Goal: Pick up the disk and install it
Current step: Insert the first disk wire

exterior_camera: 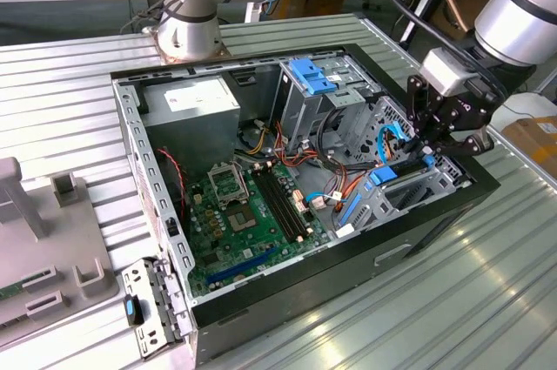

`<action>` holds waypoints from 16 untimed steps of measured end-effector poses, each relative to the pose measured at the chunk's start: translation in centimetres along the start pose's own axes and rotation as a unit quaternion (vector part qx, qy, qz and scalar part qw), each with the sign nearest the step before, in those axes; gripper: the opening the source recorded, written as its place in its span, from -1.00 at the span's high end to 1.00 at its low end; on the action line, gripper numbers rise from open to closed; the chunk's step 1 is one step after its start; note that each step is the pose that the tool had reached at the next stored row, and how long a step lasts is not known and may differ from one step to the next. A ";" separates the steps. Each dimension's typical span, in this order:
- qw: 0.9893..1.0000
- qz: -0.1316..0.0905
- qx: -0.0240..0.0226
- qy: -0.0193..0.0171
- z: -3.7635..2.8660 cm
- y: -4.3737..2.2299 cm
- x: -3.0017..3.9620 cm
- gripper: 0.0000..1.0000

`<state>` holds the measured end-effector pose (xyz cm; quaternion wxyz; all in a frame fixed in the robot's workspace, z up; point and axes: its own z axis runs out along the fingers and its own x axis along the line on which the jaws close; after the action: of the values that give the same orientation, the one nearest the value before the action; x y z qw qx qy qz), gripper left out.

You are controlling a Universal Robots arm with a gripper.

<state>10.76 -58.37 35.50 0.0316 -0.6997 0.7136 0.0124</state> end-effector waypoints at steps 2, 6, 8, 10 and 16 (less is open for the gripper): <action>1.000 0.000 0.000 0.000 0.01 -0.01 0.10 0.66; 1.000 0.000 0.000 -0.004 0.09 0.33 0.11 0.66; 1.000 0.000 0.000 -0.007 0.10 0.34 0.11 0.66; 1.000 0.000 0.000 -0.007 0.12 0.34 0.12 0.66; 1.000 0.000 0.000 -0.007 0.16 0.30 0.10 0.66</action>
<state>10.46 -58.46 35.32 0.0363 -0.6998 0.7132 0.0171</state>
